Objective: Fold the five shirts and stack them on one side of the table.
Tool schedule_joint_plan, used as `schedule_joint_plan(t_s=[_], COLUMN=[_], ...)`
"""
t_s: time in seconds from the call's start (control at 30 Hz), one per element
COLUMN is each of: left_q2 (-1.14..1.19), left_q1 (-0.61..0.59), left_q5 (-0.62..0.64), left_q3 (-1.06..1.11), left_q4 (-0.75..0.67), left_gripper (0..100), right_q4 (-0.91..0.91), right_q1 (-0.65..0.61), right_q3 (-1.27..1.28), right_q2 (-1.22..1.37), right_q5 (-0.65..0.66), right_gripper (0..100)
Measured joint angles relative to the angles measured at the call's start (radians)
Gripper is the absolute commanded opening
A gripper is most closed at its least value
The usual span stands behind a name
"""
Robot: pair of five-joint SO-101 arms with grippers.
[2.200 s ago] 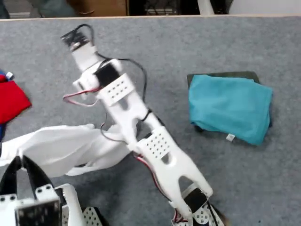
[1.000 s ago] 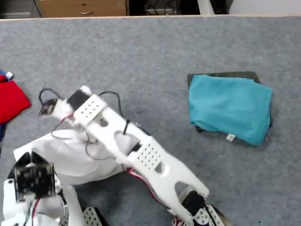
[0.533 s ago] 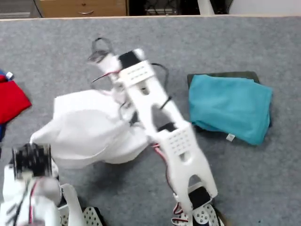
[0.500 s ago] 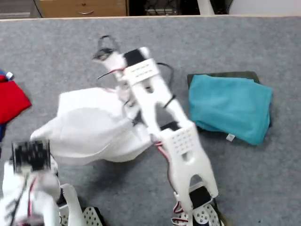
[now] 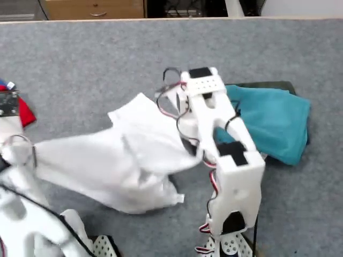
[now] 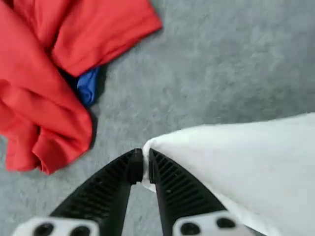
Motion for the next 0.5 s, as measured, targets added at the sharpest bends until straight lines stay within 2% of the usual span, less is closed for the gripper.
schedule_joint_plan(t_s=[0.1, 0.17, 0.3, 0.5], left_q2=[0.172, 0.265, 0.397, 0.423], left_q1=[-0.081, -0.124, -0.170, -0.176], left_q5=[-0.094, -0.144, -0.199, -0.236], left_q3=[-0.034, -0.060, -0.109, -0.118], left_q4=[-0.005, -0.005, -0.006, 0.006], left_gripper=[3, 3, 3, 3], right_q4=[0.000, 0.000, 0.000, 0.002], right_q1=[-0.029, -0.041, -0.041, -0.100], right_q3=[0.097, 0.101, 0.005, -0.275], right_q2=[-0.110, -0.184, -0.284, -0.279], right_q5=[0.048, 0.058, 0.063, 0.063], right_gripper=[24.9, 29.4, 25.1, 16.5])
